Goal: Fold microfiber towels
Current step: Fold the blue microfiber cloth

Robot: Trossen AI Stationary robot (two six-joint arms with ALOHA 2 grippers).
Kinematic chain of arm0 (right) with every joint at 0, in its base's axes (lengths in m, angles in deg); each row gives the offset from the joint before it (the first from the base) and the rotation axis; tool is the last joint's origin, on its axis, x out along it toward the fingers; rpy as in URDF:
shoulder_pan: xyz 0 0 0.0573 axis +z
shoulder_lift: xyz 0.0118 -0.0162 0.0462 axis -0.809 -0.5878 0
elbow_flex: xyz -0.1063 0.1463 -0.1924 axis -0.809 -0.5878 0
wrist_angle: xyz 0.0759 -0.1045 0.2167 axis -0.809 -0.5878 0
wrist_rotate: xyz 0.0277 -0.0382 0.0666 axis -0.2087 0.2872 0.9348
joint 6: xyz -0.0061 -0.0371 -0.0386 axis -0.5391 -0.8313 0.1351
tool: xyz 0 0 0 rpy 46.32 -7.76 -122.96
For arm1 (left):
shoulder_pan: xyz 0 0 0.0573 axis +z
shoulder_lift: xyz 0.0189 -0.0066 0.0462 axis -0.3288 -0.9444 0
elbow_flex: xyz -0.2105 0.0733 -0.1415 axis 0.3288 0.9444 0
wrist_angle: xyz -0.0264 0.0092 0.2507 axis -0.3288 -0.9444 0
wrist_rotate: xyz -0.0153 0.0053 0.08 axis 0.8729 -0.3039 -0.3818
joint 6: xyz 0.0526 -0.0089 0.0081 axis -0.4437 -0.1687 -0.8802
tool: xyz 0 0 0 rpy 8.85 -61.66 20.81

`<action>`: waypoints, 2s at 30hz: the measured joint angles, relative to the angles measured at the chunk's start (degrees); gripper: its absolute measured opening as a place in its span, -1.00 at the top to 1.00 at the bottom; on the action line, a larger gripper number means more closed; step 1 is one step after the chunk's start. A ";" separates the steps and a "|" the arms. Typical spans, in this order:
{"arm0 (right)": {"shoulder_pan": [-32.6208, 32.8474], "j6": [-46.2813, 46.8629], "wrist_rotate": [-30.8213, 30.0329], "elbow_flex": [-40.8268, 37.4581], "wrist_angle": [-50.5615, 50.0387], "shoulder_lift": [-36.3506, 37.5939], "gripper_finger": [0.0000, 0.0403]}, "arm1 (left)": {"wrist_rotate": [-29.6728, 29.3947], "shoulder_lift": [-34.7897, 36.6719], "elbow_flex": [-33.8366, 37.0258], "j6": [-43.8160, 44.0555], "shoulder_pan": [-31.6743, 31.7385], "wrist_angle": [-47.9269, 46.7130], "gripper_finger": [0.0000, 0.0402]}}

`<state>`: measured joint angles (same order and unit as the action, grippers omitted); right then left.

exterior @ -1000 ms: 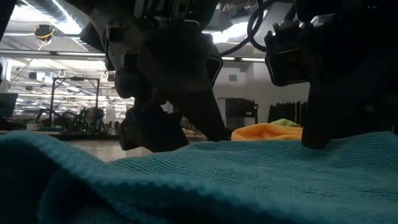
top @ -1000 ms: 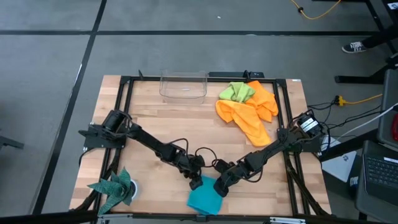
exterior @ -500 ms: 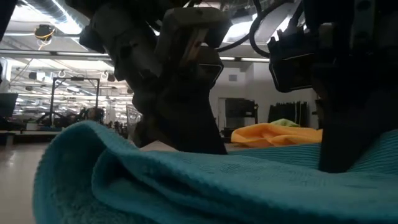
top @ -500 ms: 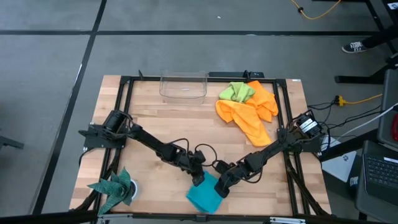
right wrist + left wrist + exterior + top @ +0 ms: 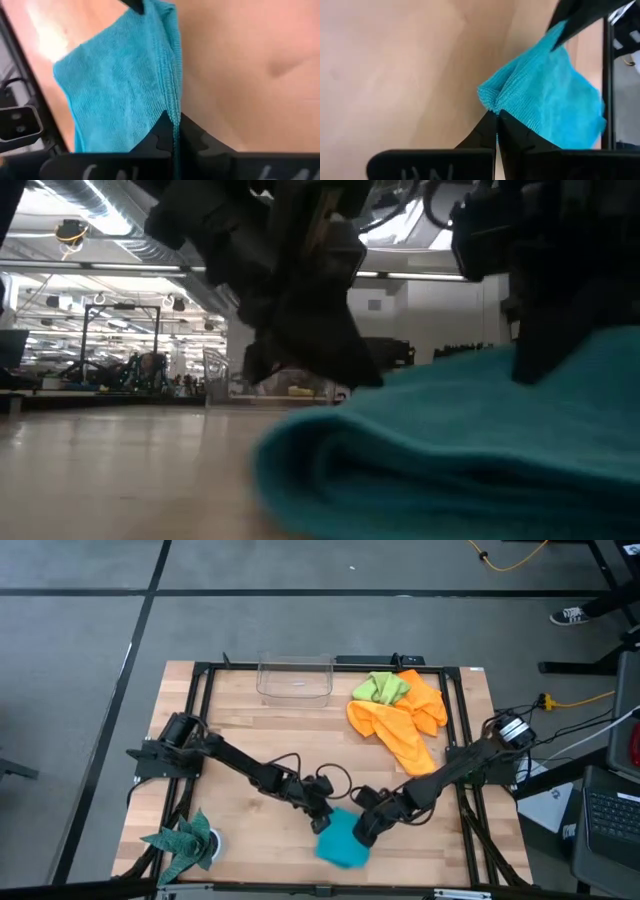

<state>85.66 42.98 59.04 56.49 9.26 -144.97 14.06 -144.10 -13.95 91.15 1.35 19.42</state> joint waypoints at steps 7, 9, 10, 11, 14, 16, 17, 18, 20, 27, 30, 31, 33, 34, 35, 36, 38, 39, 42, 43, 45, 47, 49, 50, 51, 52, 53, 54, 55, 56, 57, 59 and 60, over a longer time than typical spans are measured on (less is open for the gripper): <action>-0.04 -3.40 -6.48 0.00 -6.73 4.73 0.99 | 0.23 5.31 0.00 -4.29 4.04 -0.38 0.90; -0.04 -5.17 -8.36 0.02 -7.49 5.49 0.99 | 0.23 7.74 0.00 -5.54 5.03 -1.71 0.88; -0.04 -5.85 -9.06 0.02 -8.02 5.93 0.99 | 0.23 8.91 -0.01 -6.19 5.58 -2.21 0.88; -0.04 -6.06 -9.73 0.04 -8.70 6.34 0.99 | 0.20 10.20 -0.09 -6.97 6.06 -3.56 0.87; -0.50 -5.84 -9.74 0.09 -11.87 7.09 0.99 | 0.20 14.08 -0.08 -8.82 7.61 -8.78 0.88; -0.67 -5.75 -9.57 0.07 -12.65 7.17 0.99 | 0.00 16.51 -0.09 -8.93 8.54 -13.84 0.88; -0.70 -5.73 -9.55 0.09 -12.60 7.20 0.99 | -0.15 17.39 -0.09 -8.92 8.90 -15.38 0.88; -0.71 -5.75 -9.54 0.16 -12.80 7.21 0.99 | -0.27 18.18 -0.09 -8.91 9.18 -16.81 0.87; -0.95 -5.77 -9.46 0.79 -13.91 7.21 0.99 | -0.20 19.73 -0.09 -8.66 9.26 -18.52 0.86; -2.56 -9.43 -9.82 6.40 -19.49 7.11 0.99 | 1.23 20.99 -0.07 -7.03 7.56 -18.50 0.87; -2.92 -12.25 -9.96 7.85 -19.14 6.51 0.99 | 0.42 20.98 -0.07 -7.03 6.96 -19.19 0.87; -3.00 -13.06 -9.95 8.16 -19.23 6.13 0.99 | -0.06 20.97 -0.07 -7.04 6.85 -19.41 0.87; -3.02 -13.55 -9.95 8.86 -19.34 5.00 0.99 | -0.79 20.97 -0.07 -7.02 6.60 -19.58 0.87; -3.02 -13.89 -9.94 9.24 -19.34 4.29 0.99 | -1.14 20.97 -0.07 -7.02 6.58 -19.57 0.87; -3.00 -14.69 -9.93 9.53 -19.44 3.54 0.99 | -1.25 20.99 -0.07 -7.02 6.58 -19.52 0.87; -3.00 -15.08 -9.87 9.92 -19.95 2.67 0.99 | -1.27 20.97 -0.07 -7.01 6.58 -19.56 0.87; -2.99 -15.91 -9.89 11.08 -20.85 0.82 0.99 | -1.28 20.97 -0.07 -6.97 6.58 -19.56 0.87; -2.99 -16.59 -9.92 11.79 -21.41 -0.04 0.99 | -1.29 20.97 -0.07 -6.97 6.58 -19.58 0.87; -2.99 -19.49 -10.69 14.69 -22.40 -2.60 0.99 | -1.33 20.98 -0.07 -6.95 6.58 -20.18 0.87; -2.99 -20.82 -10.69 15.50 -22.36 -3.36 0.99 | -1.33 20.97 -0.07 -6.95 6.58 -20.42 0.87; -2.99 -22.73 -10.57 17.36 -22.40 -5.09 0.99 | -1.33 20.97 -0.07 -6.95 6.58 -20.65 0.87; -2.99 -24.25 -10.16 19.02 -22.12 -6.88 0.99 | -1.33 20.97 -0.07 -6.93 6.58 -21.02 0.87; -2.99 -25.32 -9.81 20.14 -22.19 -8.79 0.99 | -1.33 20.97 -0.07 -6.91 6.58 -21.71 0.87; -2.99 -25.47 -9.47 20.63 -22.24 -9.77 0.99 | -1.33 20.97 -0.07 -6.89 6.58 -22.09 0.87; -2.99 -25.68 -9.29 21.08 -22.33 -10.73 0.99 | -1.33 20.97 -0.07 -6.89 6.58 -22.19 0.87; -2.98 -26.15 -9.31 21.66 -22.39 -11.73 0.99 | -1.33 20.97 -0.07 -6.89 6.56 -22.21 0.87; -2.87 -26.93 -9.33 22.29 -22.34 -12.71 0.99 | -1.33 20.97 -0.07 -6.91 6.56 -22.27 0.87; -2.64 -27.83 -9.30 22.81 -22.16 -13.58 0.99 | -1.33 20.97 -0.07 -6.93 6.56 -22.51 0.87; -2.44 -28.60 -9.32 23.33 -22.19 -14.46 0.99 | -1.33 20.97 -0.07 -6.93 6.57 -22.79 0.87; -2.20 -29.45 -9.32 23.81 -22.17 -15.37 0.99 | -1.35 20.97 -0.07 -6.94 6.57 -23.05 0.87; -1.92 -29.94 -9.31 24.08 -22.05 -16.15 0.99 | -1.35 20.97 -0.07 -6.95 6.58 -23.40 0.87; -1.41 -30.64 -9.31 24.20 -22.14 -17.36 0.99 | -1.38 20.97 -0.07 -6.96 6.58 -24.25 0.87; -1.19 -30.98 -9.38 24.20 -21.89 -17.72 0.99 | -1.51 20.97 -0.07 -6.97 6.58 -24.90 0.87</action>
<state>84.47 12.01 49.65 80.68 -12.62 -162.68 12.54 -123.13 -14.02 84.18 7.93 -5.48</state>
